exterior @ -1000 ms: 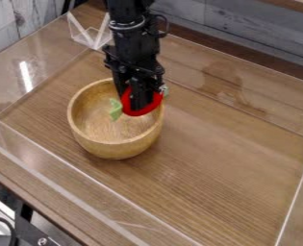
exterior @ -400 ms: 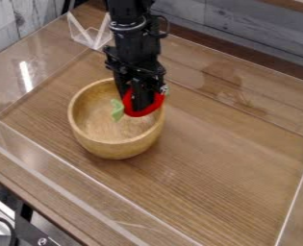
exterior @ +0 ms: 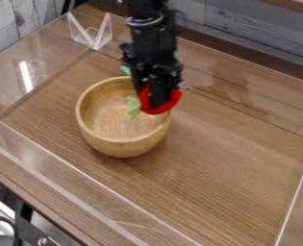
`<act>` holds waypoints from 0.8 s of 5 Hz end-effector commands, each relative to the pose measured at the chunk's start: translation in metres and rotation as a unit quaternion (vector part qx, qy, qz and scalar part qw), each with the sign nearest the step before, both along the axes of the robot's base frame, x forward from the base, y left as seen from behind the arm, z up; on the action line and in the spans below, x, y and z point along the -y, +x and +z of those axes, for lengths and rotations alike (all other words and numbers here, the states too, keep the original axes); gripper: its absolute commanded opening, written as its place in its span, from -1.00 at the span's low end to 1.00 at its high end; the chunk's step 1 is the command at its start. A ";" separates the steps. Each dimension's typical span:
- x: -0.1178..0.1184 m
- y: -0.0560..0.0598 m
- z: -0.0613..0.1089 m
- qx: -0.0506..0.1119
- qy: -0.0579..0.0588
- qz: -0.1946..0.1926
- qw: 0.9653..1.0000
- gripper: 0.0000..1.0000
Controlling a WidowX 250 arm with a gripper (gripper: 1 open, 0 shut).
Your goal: Move the red object to the right side of the table
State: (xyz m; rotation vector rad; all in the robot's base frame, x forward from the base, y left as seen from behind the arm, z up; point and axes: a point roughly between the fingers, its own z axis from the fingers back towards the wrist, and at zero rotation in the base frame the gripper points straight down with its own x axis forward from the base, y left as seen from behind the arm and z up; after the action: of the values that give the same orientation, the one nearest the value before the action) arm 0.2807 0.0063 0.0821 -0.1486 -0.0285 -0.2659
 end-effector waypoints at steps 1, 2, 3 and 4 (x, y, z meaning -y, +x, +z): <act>-0.023 0.003 0.003 0.021 0.008 0.011 1.000 -1.00; -0.043 0.008 -0.002 0.020 0.016 0.035 0.999 -1.00; -0.062 0.010 -0.007 0.019 0.024 0.056 0.998 -1.00; -0.070 0.012 -0.014 0.015 0.028 0.064 0.997 -1.00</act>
State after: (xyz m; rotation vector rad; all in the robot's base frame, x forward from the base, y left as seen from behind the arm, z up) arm 0.2858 0.0718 0.0557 -0.1063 -0.0157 -0.1429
